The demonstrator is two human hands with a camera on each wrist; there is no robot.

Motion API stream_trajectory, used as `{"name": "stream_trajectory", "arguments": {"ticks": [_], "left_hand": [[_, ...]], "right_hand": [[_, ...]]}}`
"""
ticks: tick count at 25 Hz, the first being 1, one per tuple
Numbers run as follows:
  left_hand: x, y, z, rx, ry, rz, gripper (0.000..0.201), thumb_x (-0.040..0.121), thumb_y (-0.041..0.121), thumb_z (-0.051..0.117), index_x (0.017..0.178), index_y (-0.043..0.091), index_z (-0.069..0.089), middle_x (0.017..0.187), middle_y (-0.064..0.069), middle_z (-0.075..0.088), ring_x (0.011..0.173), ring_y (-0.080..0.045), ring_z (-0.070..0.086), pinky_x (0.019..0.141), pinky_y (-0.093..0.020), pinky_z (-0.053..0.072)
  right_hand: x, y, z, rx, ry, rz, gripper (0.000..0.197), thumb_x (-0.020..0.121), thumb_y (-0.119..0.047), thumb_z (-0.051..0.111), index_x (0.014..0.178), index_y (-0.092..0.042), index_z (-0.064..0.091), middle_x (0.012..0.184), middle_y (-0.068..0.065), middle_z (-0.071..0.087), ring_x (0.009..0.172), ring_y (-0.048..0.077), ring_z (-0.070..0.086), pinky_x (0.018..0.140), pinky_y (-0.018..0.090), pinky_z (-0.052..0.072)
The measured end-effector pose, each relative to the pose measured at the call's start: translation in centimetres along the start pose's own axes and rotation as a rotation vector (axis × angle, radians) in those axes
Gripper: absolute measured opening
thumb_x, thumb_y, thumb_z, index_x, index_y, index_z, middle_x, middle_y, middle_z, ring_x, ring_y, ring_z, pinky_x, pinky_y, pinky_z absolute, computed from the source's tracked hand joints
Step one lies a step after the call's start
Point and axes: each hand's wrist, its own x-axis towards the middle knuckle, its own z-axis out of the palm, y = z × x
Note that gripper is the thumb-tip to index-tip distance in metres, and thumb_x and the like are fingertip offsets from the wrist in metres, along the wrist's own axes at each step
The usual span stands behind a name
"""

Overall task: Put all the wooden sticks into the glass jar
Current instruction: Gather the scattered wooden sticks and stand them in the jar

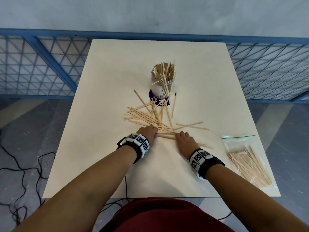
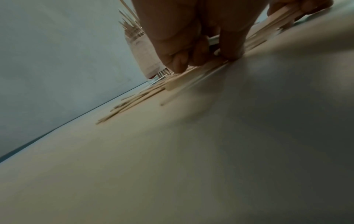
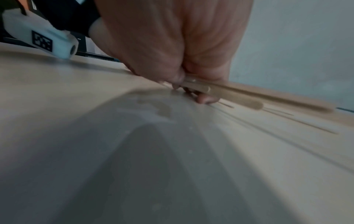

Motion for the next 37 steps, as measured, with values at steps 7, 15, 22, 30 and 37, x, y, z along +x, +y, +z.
{"name": "stream_trajectory", "arguments": {"ticks": [7, 15, 22, 30, 37], "left_hand": [[-0.7, -1.4, -1.9, 0.027, -0.064, -0.111, 0.032, 0.091, 0.007, 0.044, 0.123, 0.007, 0.038, 0.118, -0.015, 0.057, 0.105, -0.033, 0.056, 0.086, -0.039, 0.045], [1.1, -5.2, -3.8, -0.233, 0.134, -0.091, 0.038, 0.089, 0.016, 0.054, 0.126, 0.008, 0.046, 0.128, -0.015, 0.048, 0.111, -0.033, 0.053, 0.093, -0.040, 0.046], [3.4, -4.2, -4.2, -0.114, 0.069, -0.085, 0.028, 0.091, 0.013, 0.046, 0.115, 0.006, 0.057, 0.122, -0.014, 0.054, 0.114, -0.033, 0.052, 0.094, -0.039, 0.043], [3.5, -2.8, -4.3, 0.146, 0.028, -0.159, 0.031, 0.095, 0.012, 0.034, 0.123, 0.003, 0.044, 0.132, -0.015, 0.046, 0.124, -0.032, 0.039, 0.099, -0.039, 0.035], [2.3, -1.8, -6.1, -0.022, 0.076, -0.173, 0.026, 0.094, 0.007, 0.031, 0.119, 0.005, 0.039, 0.118, -0.015, 0.060, 0.103, -0.032, 0.058, 0.092, -0.039, 0.039]], "right_hand": [[0.5, 1.0, -0.9, 0.066, 0.024, 0.035, 0.036, 0.089, -0.002, 0.029, 0.124, -0.003, 0.036, 0.124, 0.015, 0.048, 0.110, 0.033, 0.052, 0.084, 0.044, 0.045], [1.7, 3.4, -2.9, 0.099, 0.098, 0.058, 0.027, 0.095, -0.019, 0.036, 0.116, -0.004, 0.041, 0.115, 0.016, 0.058, 0.104, 0.036, 0.057, 0.080, 0.042, 0.045], [4.2, 4.9, -3.0, 0.012, 0.057, 0.094, 0.029, 0.093, -0.012, 0.041, 0.122, -0.009, 0.044, 0.121, 0.011, 0.050, 0.108, 0.031, 0.054, 0.088, 0.039, 0.043], [4.7, 4.1, -2.4, -0.024, 0.109, 0.093, 0.031, 0.084, 0.004, 0.032, 0.110, 0.004, 0.050, 0.115, 0.020, 0.050, 0.102, 0.034, 0.053, 0.076, 0.039, 0.046], [4.8, 3.4, -3.4, 0.029, 0.137, 0.092, 0.048, 0.075, 0.002, 0.017, 0.111, 0.003, 0.049, 0.109, 0.020, 0.060, 0.103, 0.036, 0.055, 0.084, 0.041, 0.044]]}}
